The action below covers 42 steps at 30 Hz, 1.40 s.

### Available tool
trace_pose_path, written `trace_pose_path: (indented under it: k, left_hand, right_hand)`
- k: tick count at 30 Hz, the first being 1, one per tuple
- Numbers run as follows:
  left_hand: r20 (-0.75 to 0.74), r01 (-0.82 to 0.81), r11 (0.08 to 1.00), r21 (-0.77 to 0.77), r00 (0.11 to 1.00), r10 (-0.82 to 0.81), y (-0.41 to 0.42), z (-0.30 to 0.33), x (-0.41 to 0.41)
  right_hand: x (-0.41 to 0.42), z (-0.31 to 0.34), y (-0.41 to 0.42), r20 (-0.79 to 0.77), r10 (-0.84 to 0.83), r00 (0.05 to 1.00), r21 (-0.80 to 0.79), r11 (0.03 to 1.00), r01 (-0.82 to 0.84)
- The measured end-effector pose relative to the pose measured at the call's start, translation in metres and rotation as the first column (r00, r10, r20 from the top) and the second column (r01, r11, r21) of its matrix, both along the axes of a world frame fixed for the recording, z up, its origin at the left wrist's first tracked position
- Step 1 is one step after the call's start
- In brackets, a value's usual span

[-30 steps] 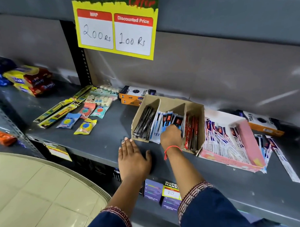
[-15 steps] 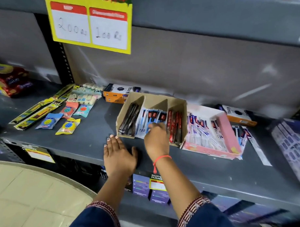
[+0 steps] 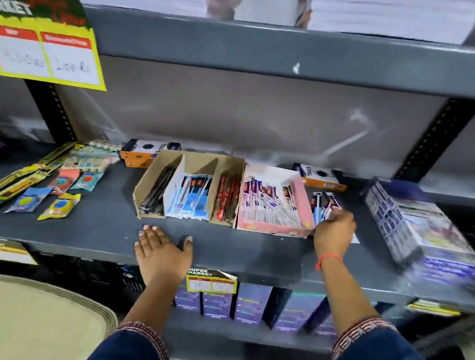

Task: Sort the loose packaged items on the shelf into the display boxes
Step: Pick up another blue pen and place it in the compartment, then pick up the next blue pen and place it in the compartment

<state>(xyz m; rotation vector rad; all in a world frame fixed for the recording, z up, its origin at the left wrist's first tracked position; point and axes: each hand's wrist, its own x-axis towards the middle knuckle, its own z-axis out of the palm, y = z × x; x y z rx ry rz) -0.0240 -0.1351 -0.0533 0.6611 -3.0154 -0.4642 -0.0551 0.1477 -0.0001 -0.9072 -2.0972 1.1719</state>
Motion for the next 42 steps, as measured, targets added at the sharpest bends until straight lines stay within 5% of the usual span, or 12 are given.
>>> trace_pose_path:
  k: [4, 9, 20, 26, 32, 42]
  left_hand:
    - [-0.013, 0.001, 1.0, 0.009, 1.0, -0.001, 0.032, -0.003, 0.005]
    - [-0.035, 0.051, 0.999, 0.011, 0.998, -0.05, 0.077, -0.007, 0.009]
    - [0.005, 0.122, 0.992, -0.015, 0.993, -0.122, 0.135, -0.007, 0.01]
    - [0.008, 0.118, 0.992, -0.037, 0.993, -0.118, 0.135, -0.007, 0.008]
    - [0.011, 0.122, 0.991, -0.06, 0.993, -0.121, 0.135, -0.008, 0.008]
    - [0.026, 0.118, 0.988, -0.103, 0.993, -0.116, 0.135, -0.009, 0.007]
  right_hand:
    - [-0.01, -0.012, 0.023, 0.294, 0.184, 0.938, 0.023, 0.98, -0.199]
    - [-0.02, -0.009, 0.033, 0.439, 0.277, 0.854, 0.021, 0.948, -0.319]
    - [-0.03, -0.009, 0.041, 0.464, 0.31, 0.83, -0.035, 0.943, -0.332]
    - [-0.024, -0.01, 0.057, 0.266, 0.397, 0.878, -0.284, 0.903, -0.323]
    - [0.02, -0.008, 0.047, -0.199, 0.177, 0.964, -0.721, 0.64, -0.266]
    - [0.083, -0.025, 0.021, -0.407, 0.36, 0.839, -0.733, 0.419, -0.535]
